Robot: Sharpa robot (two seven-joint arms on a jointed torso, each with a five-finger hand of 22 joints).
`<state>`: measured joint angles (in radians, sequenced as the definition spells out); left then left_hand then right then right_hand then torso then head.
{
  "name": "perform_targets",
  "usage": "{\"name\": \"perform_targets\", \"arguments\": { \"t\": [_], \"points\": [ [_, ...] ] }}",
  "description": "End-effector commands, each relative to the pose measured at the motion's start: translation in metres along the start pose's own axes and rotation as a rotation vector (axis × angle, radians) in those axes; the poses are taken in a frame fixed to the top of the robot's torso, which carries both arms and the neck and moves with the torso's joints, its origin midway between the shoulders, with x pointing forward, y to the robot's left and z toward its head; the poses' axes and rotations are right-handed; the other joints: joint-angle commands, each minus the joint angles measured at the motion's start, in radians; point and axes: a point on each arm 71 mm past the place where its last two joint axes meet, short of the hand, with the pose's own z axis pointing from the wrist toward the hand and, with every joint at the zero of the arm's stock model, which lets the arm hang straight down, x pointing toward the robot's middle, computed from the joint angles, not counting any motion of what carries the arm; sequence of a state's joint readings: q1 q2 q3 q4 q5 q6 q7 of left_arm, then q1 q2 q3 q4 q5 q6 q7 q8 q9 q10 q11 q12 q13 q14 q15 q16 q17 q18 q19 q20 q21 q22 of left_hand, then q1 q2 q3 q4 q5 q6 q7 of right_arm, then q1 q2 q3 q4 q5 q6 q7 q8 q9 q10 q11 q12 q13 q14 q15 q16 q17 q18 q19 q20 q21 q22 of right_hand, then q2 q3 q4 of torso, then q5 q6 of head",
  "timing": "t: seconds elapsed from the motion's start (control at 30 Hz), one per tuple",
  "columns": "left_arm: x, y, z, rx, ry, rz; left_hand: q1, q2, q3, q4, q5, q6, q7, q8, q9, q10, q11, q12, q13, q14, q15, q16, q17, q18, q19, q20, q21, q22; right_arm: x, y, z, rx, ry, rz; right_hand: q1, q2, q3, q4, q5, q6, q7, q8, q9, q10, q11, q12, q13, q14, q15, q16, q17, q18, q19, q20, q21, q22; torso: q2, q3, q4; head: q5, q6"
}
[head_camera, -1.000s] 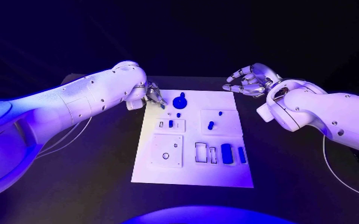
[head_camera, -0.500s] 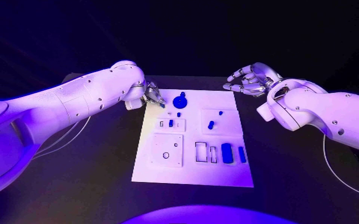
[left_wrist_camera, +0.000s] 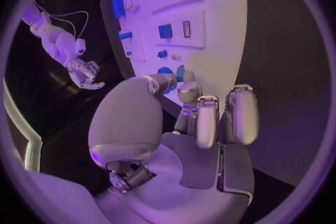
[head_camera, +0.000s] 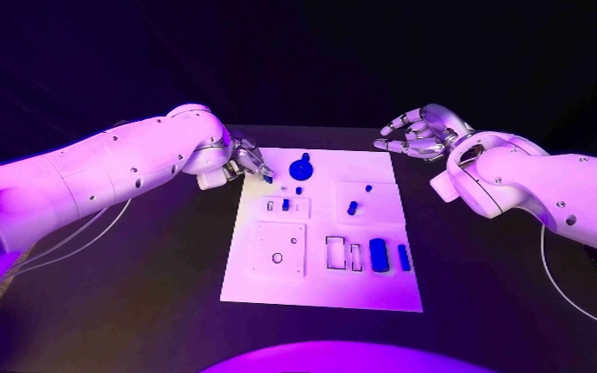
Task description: Assemble the parts on the task board
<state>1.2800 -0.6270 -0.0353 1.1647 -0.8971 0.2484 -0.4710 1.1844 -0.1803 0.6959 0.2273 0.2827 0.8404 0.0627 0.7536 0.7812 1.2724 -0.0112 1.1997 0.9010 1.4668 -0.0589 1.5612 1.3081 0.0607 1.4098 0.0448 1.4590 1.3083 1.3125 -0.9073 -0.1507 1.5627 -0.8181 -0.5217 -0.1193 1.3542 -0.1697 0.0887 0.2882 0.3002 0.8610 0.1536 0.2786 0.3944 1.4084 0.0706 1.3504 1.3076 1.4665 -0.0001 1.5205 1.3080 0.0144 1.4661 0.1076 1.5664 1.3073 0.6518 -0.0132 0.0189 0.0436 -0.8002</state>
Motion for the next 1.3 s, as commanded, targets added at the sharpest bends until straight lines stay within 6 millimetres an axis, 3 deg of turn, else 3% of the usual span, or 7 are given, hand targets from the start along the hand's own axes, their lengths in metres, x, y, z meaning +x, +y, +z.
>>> {"name": "perform_targets", "arguments": {
  "t": [0.03,0.3,0.93,1.3],
  "points": [
    [0.003,-0.005,-0.006,0.061,-0.013,-0.027,-0.017,-0.006,0.201,-0.196,0.019,0.012,0.0,0.007,-0.001,0.012,-0.002,0.007,0.01,0.101,-0.009,0.005,0.253,-0.006,0.011,0.001,0.008,0.03,0.0,0.001,0.0,-0.015,0.008,-0.009,-0.001,0.011,0.0,0.0,0.002,-0.007,-0.002,0.003,-0.002,-0.004,-0.002,-0.001,0.076,0.073,-0.005,-0.003,0.127,-0.014,0.104,-0.006,0.003,0.263,-0.003,-0.0002,0.0027,-0.001,-0.003],
    [0.009,-0.005,-0.015,0.073,-0.027,0.023,-0.03,-0.016,0.209,-0.21,0.059,0.026,-0.005,0.005,-0.003,0.028,-0.007,0.014,0.024,0.102,-0.013,0.007,0.256,-0.009,0.021,-0.004,0.014,0.043,0.0,0.0,-0.001,-0.015,0.008,-0.008,-0.001,0.011,0.0,0.0,0.002,-0.007,-0.002,0.003,-0.002,-0.004,-0.002,-0.001,0.076,0.073,-0.005,-0.003,0.127,-0.014,0.104,-0.006,0.003,0.263,-0.002,-0.0009,0.0032,0.002,-0.005],
    [0.039,-0.003,-0.011,0.054,-0.04,0.162,-0.035,-0.023,0.212,-0.217,0.078,0.036,-0.007,0.004,-0.005,0.041,-0.009,0.022,0.039,0.104,-0.015,0.009,0.262,-0.01,0.022,-0.006,0.016,0.046,0.0,0.0,-0.001,-0.016,0.009,-0.008,-0.001,0.011,0.0,0.0,0.002,-0.007,-0.002,0.003,-0.002,-0.004,-0.002,-0.001,0.076,0.073,-0.005,-0.003,0.127,-0.014,0.104,-0.006,0.003,0.263,0.0,0.0001,0.0014,0.007,-0.009],
    [0.047,-0.003,-0.012,0.044,-0.033,0.189,-0.04,-0.027,0.212,-0.22,0.091,0.042,-0.009,0.003,-0.007,0.047,-0.011,0.025,0.044,0.104,-0.016,0.01,0.263,-0.01,0.024,-0.007,0.017,0.048,0.0,0.0,-0.002,-0.011,0.01,-0.006,-0.001,0.011,0.0,0.0,0.002,-0.007,-0.002,0.003,-0.002,-0.004,-0.002,-0.001,0.076,0.073,-0.005,-0.003,0.127,-0.014,0.104,-0.006,0.003,0.263,-0.001,-0.0005,0.0028,0.006,-0.017]
  ]
}}
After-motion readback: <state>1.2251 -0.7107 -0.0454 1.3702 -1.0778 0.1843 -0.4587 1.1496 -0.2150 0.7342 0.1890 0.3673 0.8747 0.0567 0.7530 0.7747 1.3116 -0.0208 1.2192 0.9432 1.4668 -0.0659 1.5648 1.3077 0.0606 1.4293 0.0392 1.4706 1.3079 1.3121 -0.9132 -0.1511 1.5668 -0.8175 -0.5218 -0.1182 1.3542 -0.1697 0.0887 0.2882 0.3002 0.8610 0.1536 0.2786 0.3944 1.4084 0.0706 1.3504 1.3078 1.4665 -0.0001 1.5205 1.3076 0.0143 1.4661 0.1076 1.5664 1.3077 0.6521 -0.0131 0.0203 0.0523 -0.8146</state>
